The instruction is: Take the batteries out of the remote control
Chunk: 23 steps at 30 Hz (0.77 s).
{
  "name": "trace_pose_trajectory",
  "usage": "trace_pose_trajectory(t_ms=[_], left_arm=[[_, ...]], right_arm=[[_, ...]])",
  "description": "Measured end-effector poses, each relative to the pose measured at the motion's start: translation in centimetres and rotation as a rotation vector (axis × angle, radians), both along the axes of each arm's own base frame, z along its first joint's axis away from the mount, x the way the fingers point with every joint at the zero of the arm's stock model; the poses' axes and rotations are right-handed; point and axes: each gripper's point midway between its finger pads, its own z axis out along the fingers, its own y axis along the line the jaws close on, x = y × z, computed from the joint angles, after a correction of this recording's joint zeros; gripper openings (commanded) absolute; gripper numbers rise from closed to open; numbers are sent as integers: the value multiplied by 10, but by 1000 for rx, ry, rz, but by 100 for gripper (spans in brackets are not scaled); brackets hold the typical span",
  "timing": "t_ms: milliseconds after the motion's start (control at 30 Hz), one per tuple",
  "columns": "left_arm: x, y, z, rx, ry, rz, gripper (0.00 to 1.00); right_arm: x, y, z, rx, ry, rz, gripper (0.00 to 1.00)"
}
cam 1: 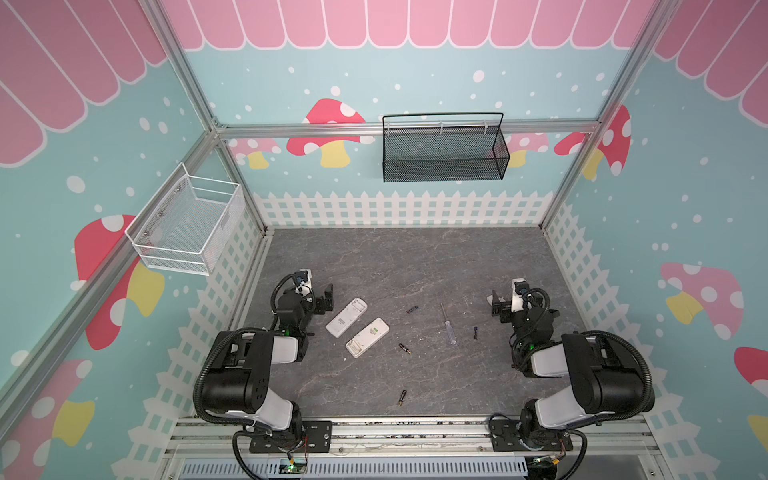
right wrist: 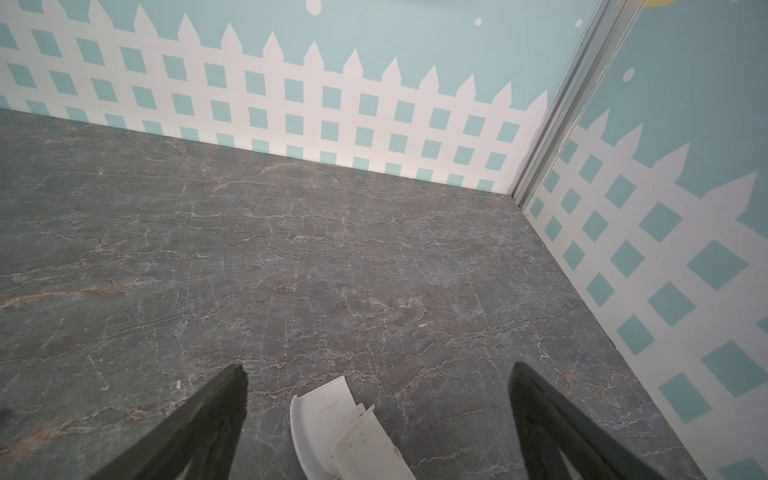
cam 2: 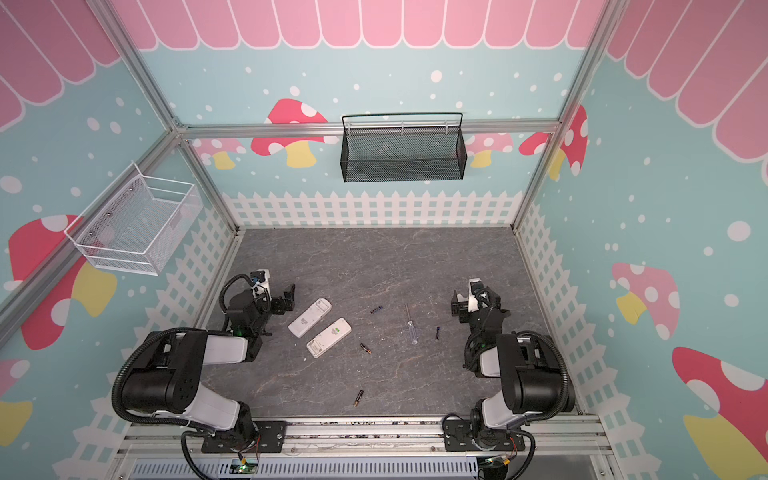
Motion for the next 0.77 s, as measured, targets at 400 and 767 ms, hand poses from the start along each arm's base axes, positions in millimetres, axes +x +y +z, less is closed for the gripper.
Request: trace_pose_trajectory(t_ms=[400, 767], left_arm=[[0, 2, 0, 4, 0, 12, 100], [0, 4, 0, 8, 0, 24, 100]], right_arm=[[0, 1, 0, 1, 0, 6, 99], [0, 1, 0, 1, 0, 6, 99]])
